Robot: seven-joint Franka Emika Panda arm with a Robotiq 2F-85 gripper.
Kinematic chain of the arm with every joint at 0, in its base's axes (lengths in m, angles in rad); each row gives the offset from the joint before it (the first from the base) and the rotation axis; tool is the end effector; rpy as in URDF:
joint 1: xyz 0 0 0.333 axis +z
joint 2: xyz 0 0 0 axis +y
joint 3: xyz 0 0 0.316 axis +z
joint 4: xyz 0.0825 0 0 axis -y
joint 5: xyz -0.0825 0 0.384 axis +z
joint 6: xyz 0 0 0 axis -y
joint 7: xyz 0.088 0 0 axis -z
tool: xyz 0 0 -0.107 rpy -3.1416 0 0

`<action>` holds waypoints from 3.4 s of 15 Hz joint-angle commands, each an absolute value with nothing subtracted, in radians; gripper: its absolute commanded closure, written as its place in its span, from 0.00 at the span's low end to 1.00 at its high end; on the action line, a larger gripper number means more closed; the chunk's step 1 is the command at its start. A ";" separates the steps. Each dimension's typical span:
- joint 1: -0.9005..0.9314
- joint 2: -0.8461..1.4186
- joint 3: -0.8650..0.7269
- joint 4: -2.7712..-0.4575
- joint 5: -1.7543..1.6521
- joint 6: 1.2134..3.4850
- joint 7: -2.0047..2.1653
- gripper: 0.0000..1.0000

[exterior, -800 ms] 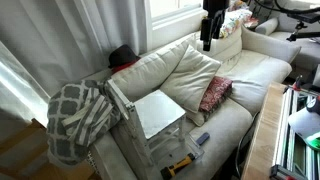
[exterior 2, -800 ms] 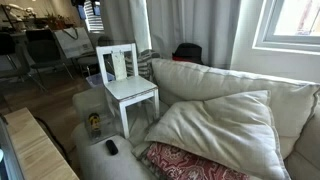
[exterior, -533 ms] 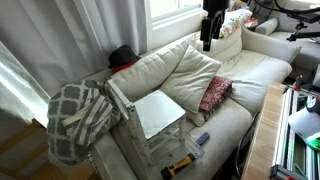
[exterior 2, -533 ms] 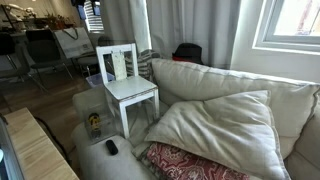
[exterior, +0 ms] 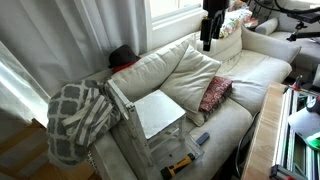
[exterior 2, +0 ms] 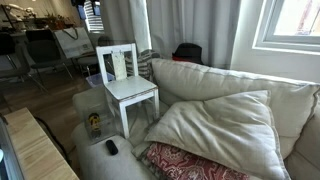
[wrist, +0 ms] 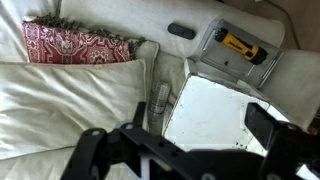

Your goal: Pick up the black remote controller on the left sofa seat and put it on the chair seat that is on top of the left sofa seat

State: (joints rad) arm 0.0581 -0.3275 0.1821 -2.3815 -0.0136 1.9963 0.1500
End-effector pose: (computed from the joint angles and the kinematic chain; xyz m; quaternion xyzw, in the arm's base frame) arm 0.4243 0.1052 0.4392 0.9980 0.0424 -0.0242 0.0405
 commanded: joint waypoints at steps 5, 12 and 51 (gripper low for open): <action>0.051 -0.237 0.152 -2.433 0.019 2.073 0.242 0.00; 0.079 0.052 0.146 -2.590 0.039 2.601 0.267 0.00; -0.209 1.138 0.279 -2.163 0.483 3.004 0.345 0.00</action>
